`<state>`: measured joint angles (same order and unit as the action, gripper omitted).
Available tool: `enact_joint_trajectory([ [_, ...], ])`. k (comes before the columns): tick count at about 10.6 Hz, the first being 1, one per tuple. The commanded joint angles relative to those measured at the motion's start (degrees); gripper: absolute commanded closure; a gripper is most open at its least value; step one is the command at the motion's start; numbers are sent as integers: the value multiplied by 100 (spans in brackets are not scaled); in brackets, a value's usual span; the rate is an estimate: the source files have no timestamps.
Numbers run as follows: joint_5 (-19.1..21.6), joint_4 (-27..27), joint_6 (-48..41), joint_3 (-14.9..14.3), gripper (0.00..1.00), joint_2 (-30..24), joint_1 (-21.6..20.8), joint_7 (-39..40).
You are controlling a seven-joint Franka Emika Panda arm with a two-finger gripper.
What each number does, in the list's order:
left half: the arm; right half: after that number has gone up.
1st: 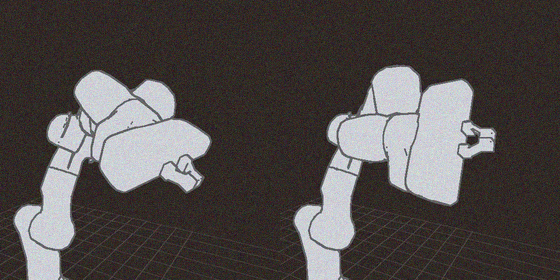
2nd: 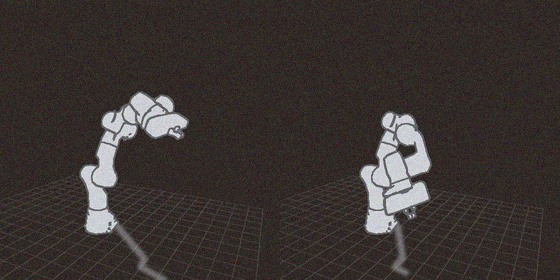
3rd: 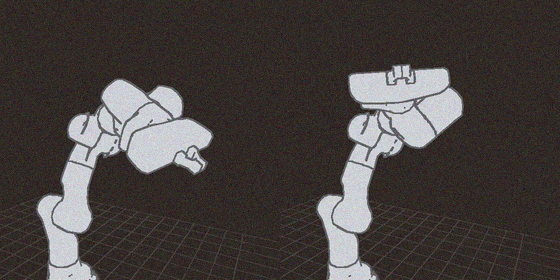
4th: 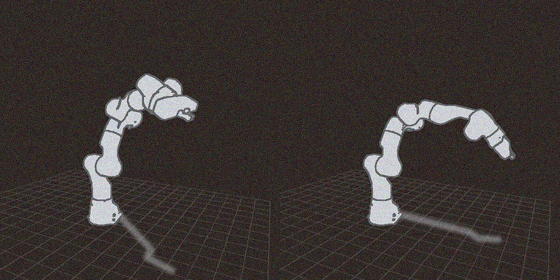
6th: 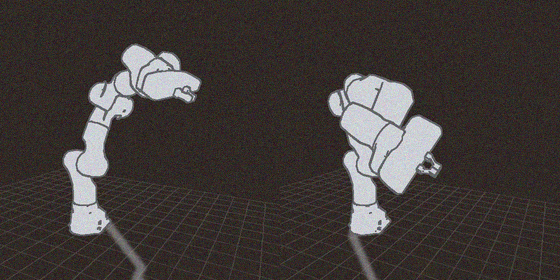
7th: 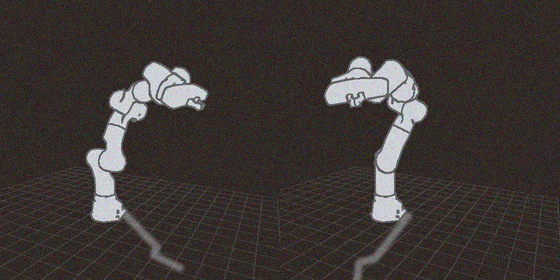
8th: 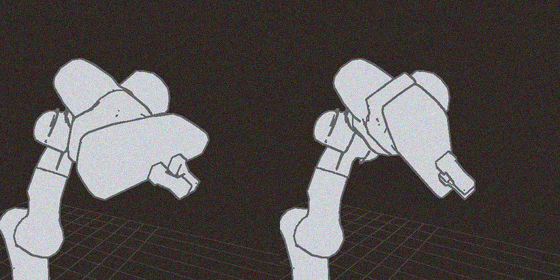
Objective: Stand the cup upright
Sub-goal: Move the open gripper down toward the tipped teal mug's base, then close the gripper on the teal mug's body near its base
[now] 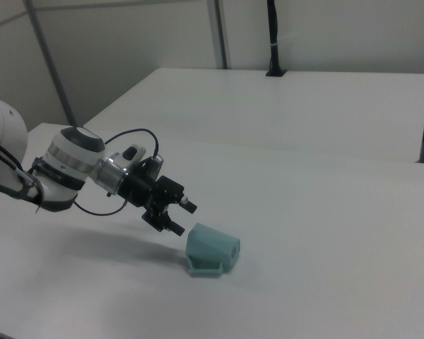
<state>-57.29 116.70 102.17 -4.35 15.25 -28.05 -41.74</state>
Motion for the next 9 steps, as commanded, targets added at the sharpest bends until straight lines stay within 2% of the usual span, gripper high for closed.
enact_joint_trajectory([
  [1,-642,440,146,13,0,-22,98,-711],
  [4,-705,450,233,4,0,-22,203,-976],
  [7,-924,485,382,13,5,13,405,-1020],
  [8,-933,485,392,13,10,40,414,-1020],
  [9,-933,485,392,4,22,57,414,-1020],
])
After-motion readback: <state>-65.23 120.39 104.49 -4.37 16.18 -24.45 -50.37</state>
